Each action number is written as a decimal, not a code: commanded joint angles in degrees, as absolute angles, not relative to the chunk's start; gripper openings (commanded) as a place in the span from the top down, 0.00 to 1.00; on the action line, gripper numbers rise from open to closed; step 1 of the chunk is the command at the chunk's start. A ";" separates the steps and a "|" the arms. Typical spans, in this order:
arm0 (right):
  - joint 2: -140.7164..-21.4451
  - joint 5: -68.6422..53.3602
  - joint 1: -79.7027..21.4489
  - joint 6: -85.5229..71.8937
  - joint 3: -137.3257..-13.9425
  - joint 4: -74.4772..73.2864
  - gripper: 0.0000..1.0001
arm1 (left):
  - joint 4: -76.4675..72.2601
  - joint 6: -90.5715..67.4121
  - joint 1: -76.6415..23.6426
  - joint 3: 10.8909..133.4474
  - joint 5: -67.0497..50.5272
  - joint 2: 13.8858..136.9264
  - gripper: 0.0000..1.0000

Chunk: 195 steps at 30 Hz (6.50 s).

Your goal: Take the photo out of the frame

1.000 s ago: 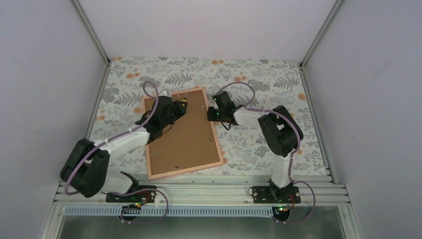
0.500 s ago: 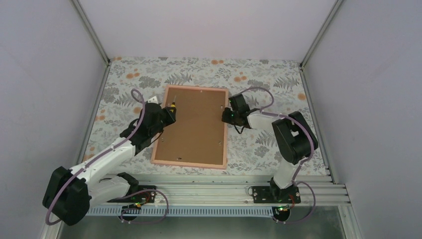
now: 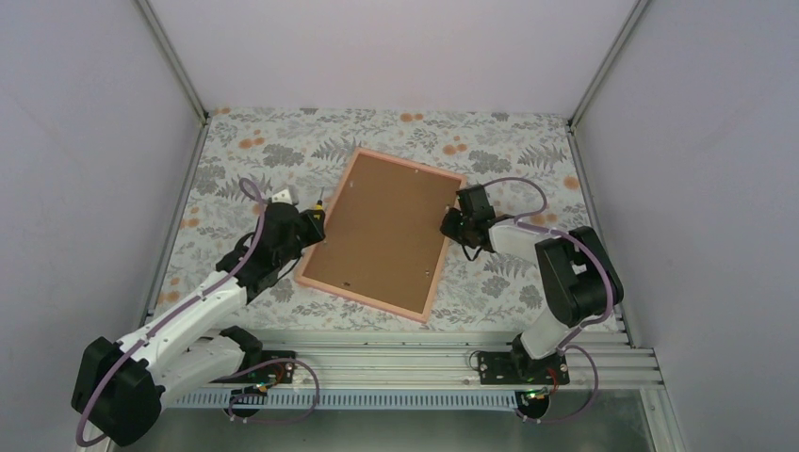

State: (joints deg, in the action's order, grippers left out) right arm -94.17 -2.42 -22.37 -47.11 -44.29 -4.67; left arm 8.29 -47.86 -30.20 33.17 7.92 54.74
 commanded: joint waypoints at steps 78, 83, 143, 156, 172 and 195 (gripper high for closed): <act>-110.40 -10.31 -24.79 -14.64 -78.90 -18.94 0.41 | 3.82 -36.30 -23.78 34.05 -11.93 67.09 0.98; -117.10 -11.38 -24.08 -11.89 -84.05 -20.34 0.42 | 3.22 -35.30 -23.90 34.61 -13.49 69.24 0.98; -94.92 -8.85 -35.33 -32.17 -47.98 -12.33 0.80 | -3.18 -36.50 -37.44 37.63 -18.79 79.32 0.98; -99.32 -4.62 -35.26 -29.31 -54.88 -14.25 0.72 | -4.27 -35.46 -37.53 38.84 -19.60 82.62 0.97; -101.95 -3.83 -35.07 -28.26 -55.89 -14.67 0.82 | -5.99 -34.54 -37.61 42.21 -20.36 89.13 0.98; -102.38 -6.50 -35.49 -28.91 -54.34 -12.90 0.90 | -8.58 -35.60 -37.97 46.58 -18.38 97.85 0.98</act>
